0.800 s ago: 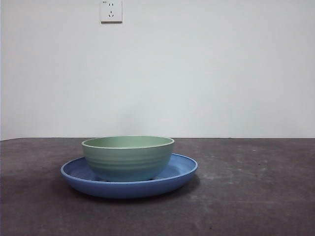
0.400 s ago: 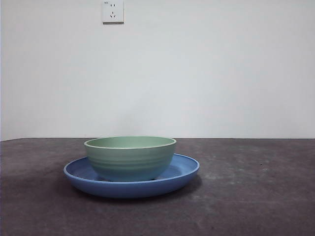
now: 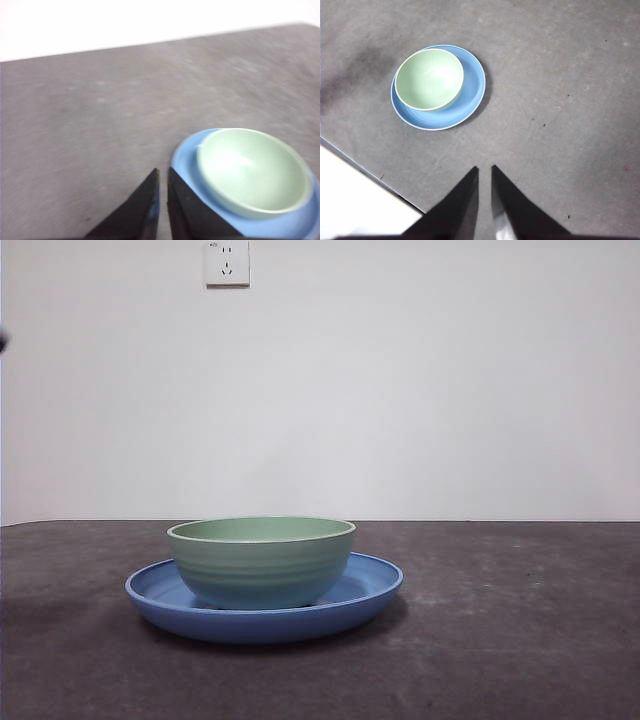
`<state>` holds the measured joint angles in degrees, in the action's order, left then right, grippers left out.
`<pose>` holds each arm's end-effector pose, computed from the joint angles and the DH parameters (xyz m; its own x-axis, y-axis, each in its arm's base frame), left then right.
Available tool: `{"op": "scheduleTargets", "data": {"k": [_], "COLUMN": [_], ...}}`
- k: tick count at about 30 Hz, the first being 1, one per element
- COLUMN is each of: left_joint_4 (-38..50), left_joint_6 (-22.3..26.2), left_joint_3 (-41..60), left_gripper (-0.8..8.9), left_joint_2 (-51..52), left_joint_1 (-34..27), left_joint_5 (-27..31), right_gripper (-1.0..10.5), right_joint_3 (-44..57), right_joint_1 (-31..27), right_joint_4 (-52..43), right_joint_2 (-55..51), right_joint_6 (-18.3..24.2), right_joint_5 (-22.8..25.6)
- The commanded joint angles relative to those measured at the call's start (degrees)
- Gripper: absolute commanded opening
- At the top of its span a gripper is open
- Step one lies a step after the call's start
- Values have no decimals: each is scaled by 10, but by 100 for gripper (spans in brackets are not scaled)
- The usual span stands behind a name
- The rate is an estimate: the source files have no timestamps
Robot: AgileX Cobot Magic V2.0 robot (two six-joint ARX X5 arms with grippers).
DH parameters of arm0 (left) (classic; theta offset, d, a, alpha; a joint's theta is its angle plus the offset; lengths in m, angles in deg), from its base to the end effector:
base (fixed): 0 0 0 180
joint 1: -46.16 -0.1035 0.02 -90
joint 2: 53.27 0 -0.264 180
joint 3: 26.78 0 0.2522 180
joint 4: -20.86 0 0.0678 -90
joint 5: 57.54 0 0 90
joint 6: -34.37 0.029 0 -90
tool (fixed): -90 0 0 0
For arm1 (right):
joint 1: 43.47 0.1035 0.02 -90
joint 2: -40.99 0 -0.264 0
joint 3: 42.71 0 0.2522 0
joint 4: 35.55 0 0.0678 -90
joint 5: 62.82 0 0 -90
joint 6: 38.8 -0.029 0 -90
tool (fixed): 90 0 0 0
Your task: Place the green bowl on the blue plate
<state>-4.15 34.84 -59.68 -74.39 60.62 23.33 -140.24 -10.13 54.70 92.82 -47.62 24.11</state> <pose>0.1097 -0.0330 0.2280 0.8911 -0.3936 -0.2260 0.3979 0.9170 -0.0283 0.0843 0.0573 0.4237 0.5651 0.4359 -0.7005 -0.4840 0.8628 0.1464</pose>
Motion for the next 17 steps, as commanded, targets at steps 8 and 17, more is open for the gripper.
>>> {"op": "scheduleTargets", "data": {"k": [8, 17], "left_joint_4": [31, 21], "left_joint_6": [-45, -46], "left_joint_3": [149, 185], "left_gripper": [27, 27], "left_joint_2": [179, 210], "left_joint_1": [-118, -161], "left_joint_5": [4, 23], "right_gripper": [36, 37], "right_joint_3": [-9, -10], "right_joint_1": [4, 4], "right_joint_4": [20, 20], "right_joint_2": [4, 4], "right_joint_6": [1, 1], "right_joint_5": [1, 1]}}
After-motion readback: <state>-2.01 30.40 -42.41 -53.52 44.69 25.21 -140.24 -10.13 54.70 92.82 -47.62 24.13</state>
